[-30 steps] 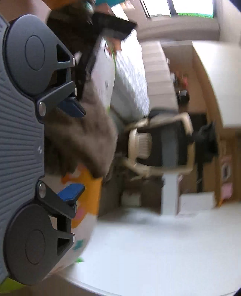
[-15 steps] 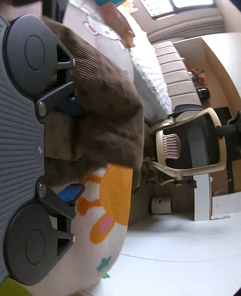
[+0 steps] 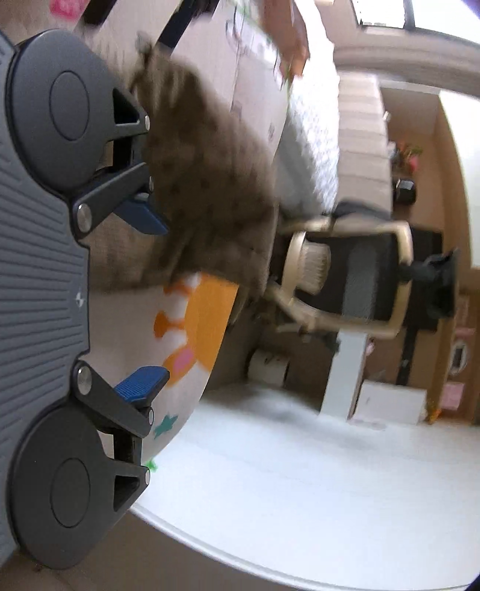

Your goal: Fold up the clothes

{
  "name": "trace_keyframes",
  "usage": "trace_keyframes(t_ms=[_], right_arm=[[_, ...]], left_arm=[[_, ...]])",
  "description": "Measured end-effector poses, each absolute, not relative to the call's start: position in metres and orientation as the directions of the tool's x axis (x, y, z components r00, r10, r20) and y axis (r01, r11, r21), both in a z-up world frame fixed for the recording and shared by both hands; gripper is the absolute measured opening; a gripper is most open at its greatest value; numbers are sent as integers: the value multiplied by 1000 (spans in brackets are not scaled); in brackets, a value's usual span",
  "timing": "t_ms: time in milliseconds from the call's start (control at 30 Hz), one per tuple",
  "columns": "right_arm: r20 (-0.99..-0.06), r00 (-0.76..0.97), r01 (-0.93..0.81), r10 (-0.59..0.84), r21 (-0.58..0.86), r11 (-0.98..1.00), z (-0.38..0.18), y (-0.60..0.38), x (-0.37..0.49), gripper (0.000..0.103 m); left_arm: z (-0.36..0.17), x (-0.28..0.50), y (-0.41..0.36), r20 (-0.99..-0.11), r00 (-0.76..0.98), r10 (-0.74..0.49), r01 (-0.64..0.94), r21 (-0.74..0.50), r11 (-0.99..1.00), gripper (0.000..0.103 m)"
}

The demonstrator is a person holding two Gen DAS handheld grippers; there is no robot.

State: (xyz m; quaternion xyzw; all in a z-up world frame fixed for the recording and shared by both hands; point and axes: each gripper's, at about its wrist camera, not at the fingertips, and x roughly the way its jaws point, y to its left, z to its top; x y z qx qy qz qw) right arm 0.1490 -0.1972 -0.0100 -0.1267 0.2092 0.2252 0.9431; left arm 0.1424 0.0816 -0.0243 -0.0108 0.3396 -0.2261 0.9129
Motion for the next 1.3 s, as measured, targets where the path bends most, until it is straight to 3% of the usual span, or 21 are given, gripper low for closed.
trace_keyframes(t_ms=[100, 167, 300, 400, 467, 567, 733, 933, 1067, 1167, 1300], right_arm=[[-428, 800, -542, 419, -217, 812, -1, -183, 128, 80], [-430, 800, -554, 417, -263, 790, -2, -175, 122, 80], [-476, 783, -570, 400, -292, 768, -18, -167, 111, 80], [-498, 771, -591, 397, -329, 736, -31, -159, 102, 80], [-507, 767, -598, 394, -340, 726, -36, -154, 100, 80], [-504, 781, -578, 368, -362, 732, -38, -152, 105, 80], [-515, 804, -505, 297, -329, 798, -35, -166, 122, 80], [-460, 779, -536, 427, -134, 833, -4, -189, 119, 80], [-426, 701, -595, 572, 93, 798, 20, -181, 154, 80], [-427, 646, -625, 632, 178, 760, 20, -159, 193, 80], [-556, 600, -556, 575, 228, 800, -27, -130, 262, 82]], left_arm=[[-28, 142, 66, -614, 741, -271, 332, -15, 943, 99], [-25, 146, 78, -573, 813, -102, 193, 100, 976, 99], [-5, 141, 133, -528, 844, 97, -65, 78, 995, 99], [3, 133, 157, -520, 836, 174, -153, 84, 985, 99], [1, 128, 157, -544, 831, 117, -110, 44, 993, 99], [-3, 116, 129, -575, 807, -133, 128, -49, 991, 100], [-14, 118, 87, -576, 807, -132, 210, 70, 975, 100], [-27, 122, 36, -574, 809, -123, 295, 217, 931, 100], [-17, 126, 56, -592, 791, -154, 279, 124, 952, 100], [-14, 127, 72, -603, 775, -190, 247, 12, 969, 100], [-15, 126, 92, -625, 750, -218, 211, -86, 974, 101]])
